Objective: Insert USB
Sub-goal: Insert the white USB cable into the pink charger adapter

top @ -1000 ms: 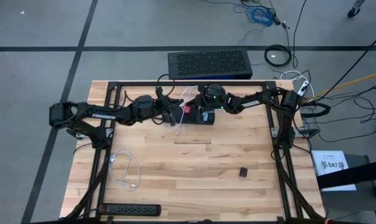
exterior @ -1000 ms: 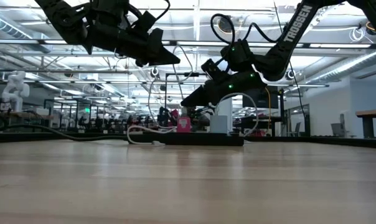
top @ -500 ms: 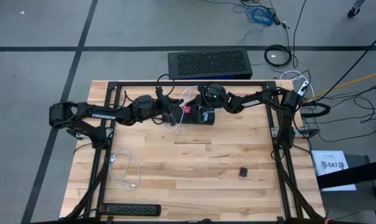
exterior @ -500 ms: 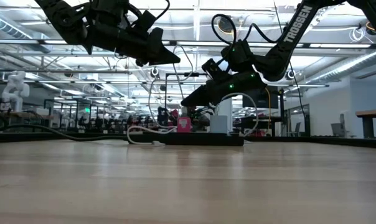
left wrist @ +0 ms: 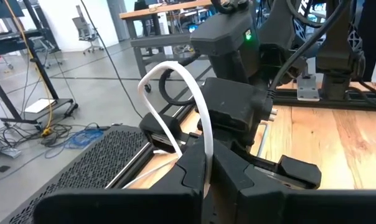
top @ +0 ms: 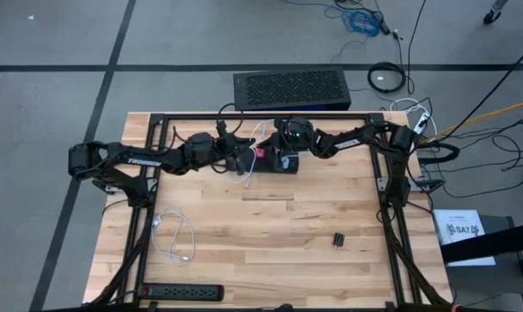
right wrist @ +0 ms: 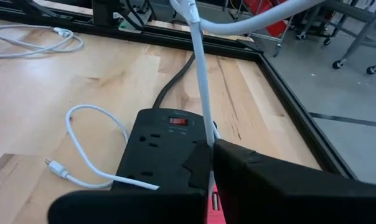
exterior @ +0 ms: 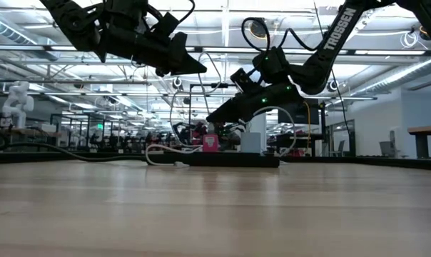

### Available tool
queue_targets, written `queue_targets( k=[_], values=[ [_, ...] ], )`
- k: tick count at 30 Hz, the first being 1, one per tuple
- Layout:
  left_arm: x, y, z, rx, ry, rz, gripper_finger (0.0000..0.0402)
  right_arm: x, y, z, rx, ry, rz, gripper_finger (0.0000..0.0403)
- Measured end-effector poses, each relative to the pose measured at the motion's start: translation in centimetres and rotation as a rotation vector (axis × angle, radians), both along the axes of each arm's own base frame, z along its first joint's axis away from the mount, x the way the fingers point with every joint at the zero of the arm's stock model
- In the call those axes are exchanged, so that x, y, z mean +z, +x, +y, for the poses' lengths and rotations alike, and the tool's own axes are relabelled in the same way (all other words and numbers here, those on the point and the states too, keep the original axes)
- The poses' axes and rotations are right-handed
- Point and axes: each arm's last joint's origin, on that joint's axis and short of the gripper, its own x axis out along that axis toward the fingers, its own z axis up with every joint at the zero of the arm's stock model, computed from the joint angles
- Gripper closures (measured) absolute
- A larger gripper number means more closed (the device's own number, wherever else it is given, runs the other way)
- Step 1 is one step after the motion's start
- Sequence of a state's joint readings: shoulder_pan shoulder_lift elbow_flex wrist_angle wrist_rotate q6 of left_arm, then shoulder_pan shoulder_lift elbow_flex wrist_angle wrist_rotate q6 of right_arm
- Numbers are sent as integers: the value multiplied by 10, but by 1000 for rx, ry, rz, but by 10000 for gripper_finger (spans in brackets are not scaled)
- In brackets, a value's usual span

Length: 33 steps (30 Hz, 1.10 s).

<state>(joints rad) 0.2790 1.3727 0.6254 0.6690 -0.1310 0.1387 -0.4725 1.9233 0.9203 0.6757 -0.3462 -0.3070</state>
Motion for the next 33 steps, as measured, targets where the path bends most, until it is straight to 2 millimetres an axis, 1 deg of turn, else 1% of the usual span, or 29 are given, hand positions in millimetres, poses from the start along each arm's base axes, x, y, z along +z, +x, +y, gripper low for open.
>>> queue_targets(
  k=[4, 7, 15, 26, 33],
  values=[
    [0, 0, 0, 0, 0, 2, 382, -8, 7, -2, 2, 5, 1, 403],
    [0, 0, 0, 0, -1, 3, 382, -9, 9, -3, 0, 16, 0, 403],
    [-1, 0, 0, 0, -3, 12, 382, -5, 3, -8, 9, 85, 10, 403],
    [-2, 0, 0, -1, -5, 17, 382, -7, 1, -7, 20, 83, 53, 402],
    [-2, 0, 0, 0, -7, 25, 382, -2, -3, -11, 10, 89, 55, 402]
  ],
)
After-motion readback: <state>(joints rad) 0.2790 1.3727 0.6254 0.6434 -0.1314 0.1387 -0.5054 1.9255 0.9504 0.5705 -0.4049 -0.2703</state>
